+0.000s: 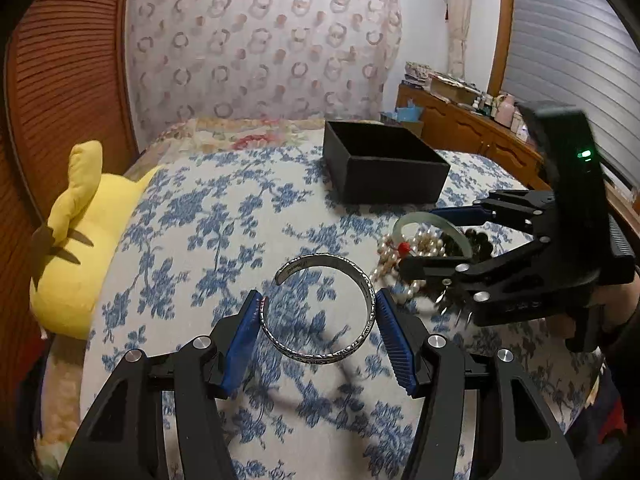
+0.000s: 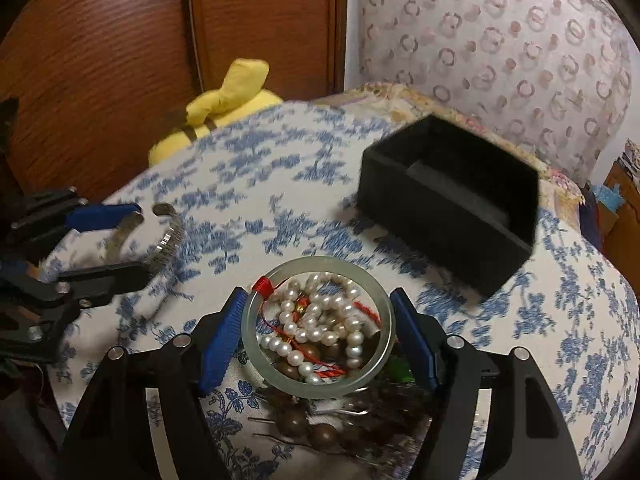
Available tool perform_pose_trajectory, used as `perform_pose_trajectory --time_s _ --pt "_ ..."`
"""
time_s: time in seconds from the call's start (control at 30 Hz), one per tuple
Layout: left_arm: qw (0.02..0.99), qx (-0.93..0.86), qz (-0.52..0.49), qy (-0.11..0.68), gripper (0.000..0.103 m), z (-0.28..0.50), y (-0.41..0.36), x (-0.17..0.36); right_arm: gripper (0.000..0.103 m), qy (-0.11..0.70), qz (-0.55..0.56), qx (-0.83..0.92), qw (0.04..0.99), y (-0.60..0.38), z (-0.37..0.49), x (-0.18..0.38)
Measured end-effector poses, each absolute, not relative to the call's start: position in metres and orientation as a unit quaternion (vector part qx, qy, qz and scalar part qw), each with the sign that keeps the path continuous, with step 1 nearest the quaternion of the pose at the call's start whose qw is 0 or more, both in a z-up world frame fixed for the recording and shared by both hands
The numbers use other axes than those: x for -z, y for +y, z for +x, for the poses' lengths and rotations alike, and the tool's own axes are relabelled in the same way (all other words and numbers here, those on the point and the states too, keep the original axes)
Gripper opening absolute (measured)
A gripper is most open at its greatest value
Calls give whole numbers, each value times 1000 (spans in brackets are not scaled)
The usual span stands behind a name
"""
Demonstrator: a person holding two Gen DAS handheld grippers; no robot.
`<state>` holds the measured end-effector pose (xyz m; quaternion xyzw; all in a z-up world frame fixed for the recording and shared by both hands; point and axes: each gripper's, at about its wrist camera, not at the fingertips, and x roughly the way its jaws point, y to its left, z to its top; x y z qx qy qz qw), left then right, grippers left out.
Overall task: Organize jewelry
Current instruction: 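Grasp and lift the silver bangle with the left tool while the right tool lifts the jade bangle, then lower both bangles into the black box and open both tools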
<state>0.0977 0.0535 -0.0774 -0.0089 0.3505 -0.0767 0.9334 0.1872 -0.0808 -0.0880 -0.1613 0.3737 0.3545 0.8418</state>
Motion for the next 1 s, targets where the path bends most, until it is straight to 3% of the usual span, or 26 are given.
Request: perform_pose_trajectory --time_s 0.3,1.0 --pt "939 90 3 332 55 127 33 59 75 345 -133 -317 873 -127 201 57" --pt "935 83 -1 344 55 246 9 50 75 337 -103 -255 900 -169 267 45"
